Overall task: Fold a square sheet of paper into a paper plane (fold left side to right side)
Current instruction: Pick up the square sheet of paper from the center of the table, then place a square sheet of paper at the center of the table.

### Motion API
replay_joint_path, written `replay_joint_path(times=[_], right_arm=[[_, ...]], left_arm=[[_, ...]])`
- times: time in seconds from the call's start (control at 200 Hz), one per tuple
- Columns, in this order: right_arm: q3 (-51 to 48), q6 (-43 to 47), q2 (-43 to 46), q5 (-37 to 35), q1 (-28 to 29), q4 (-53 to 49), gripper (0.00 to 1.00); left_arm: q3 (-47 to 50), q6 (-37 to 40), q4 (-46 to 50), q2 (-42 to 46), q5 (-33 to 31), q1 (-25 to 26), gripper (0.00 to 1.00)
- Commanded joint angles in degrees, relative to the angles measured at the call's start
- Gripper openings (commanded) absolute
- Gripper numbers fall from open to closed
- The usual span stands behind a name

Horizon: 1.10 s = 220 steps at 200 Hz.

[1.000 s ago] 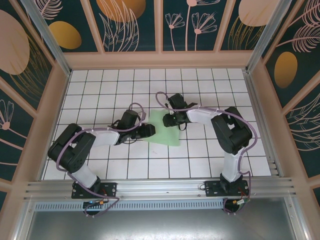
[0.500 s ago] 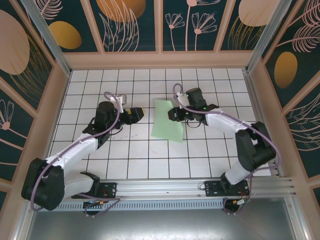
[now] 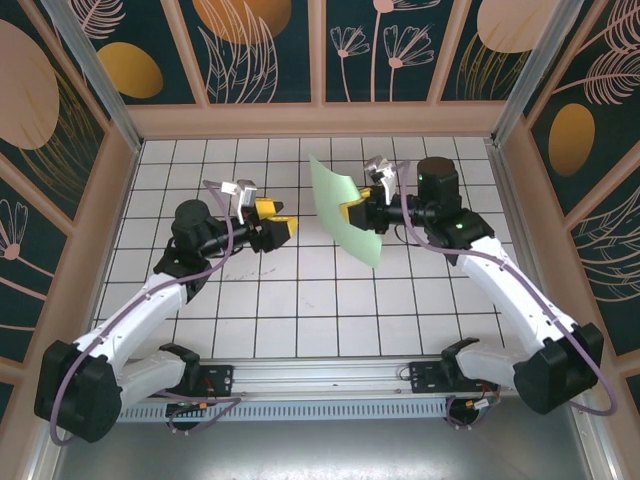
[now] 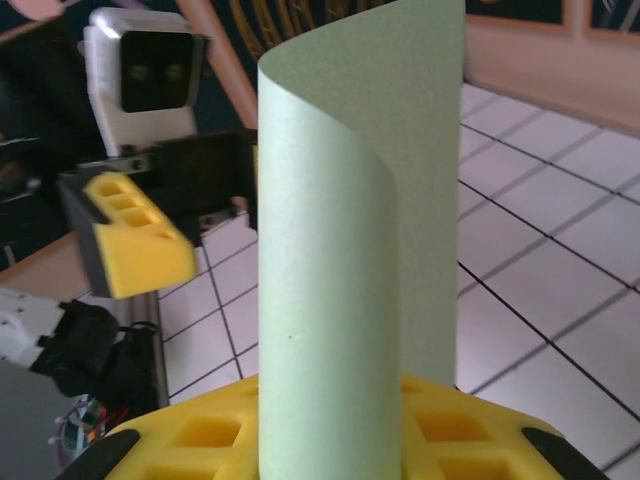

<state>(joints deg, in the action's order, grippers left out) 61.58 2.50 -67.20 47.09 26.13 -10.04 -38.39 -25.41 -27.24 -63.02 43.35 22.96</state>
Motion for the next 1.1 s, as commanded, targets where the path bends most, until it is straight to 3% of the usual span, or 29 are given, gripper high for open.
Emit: replay_joint_path(times=[0.0,0.375,0.515,0.666,0.746,0.906,0.996,1.096], right_arm=[[3.1,2.4,1.8,7.0,0.3,-2.4,0.28],[3.3,2.1,2.9,13.6,0.6,0.2,0.28],[3.3,2.5,2.9,13.7,0.5,-0.1,0.28],[3.0,3.1,2.9,10.5,0.4,-1.0,0.28],[2.7,3.3,3.1,8.9,0.3,-1.2,0.29],[1.6,3.7,3.7,4.0,-0.6,-2.1,0.32],[1.0,3.2,4.1,-0.6,-1.4,-2.7,0.36],[0.1,2.0,4.3,-8.5,-2.3,-3.3,0.52]], left_arm=[[-3.2,2.1,-6.1,-1.7,7.7,0.1,0.83],[-6.8,2.7,-8.9,-5.8,17.3,1.2,0.77],[-8.1,3.7,-7.5,-6.9,18.8,1.8,0.64],[-8.2,4.4,-6.6,-7.0,18.8,2.2,0.29],[-8.1,4.8,-5.5,-6.5,18.0,2.2,0.16],[-7.3,5.6,-3.9,-6.2,16.0,2.2,0.02],[-6.7,5.1,-3.5,-6.4,14.2,2.2,0.00],[-6.3,3.8,-2.8,-7.5,11.1,2.2,0.00]])
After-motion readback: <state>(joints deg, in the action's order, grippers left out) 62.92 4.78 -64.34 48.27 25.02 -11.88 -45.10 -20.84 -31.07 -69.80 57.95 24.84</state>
